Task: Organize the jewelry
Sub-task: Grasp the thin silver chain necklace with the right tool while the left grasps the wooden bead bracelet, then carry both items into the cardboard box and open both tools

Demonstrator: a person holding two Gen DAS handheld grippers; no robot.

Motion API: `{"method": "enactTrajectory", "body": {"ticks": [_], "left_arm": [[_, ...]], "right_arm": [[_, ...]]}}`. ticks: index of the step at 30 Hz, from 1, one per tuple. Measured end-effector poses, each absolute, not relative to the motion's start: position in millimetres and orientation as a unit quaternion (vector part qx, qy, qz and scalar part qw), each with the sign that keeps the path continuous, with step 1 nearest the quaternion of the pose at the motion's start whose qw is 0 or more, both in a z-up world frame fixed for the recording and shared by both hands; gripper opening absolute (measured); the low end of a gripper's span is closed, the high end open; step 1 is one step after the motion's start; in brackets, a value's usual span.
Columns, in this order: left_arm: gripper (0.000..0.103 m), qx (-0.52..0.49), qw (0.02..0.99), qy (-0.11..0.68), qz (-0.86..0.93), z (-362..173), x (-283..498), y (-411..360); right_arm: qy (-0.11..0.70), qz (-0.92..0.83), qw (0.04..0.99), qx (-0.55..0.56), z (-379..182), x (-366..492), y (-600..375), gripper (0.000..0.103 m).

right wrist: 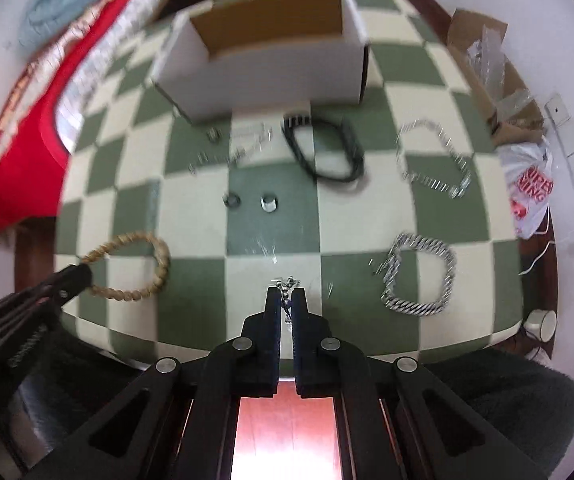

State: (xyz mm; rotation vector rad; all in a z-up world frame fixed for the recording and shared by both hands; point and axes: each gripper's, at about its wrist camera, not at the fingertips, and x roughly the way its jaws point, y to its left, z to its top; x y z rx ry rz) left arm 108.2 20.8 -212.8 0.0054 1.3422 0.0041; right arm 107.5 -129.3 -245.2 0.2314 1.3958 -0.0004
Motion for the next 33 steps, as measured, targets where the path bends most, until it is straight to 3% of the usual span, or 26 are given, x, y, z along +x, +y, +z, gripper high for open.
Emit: {"method": "enactTrajectory", "body": {"ticks": [20, 26, 33], "left_arm": [[0.006, -0.028, 0.832, 0.55, -0.071, -86, 196, -2], [0.006, -0.029, 0.83, 0.552, -0.076, -82, 247, -12], [0.006, -0.057, 0.801, 0.589, -0.091, -123, 302, -27]], "right_arm": [[0.539, 0.027, 0.835, 0.112, -95, 184, -160, 0.005], [0.537, 0.022, 0.836, 0.109, -95, 229, -166, 0.005], [0.56, 0.018, 0.821, 0.106, -133, 293, -171, 0.005]]}}
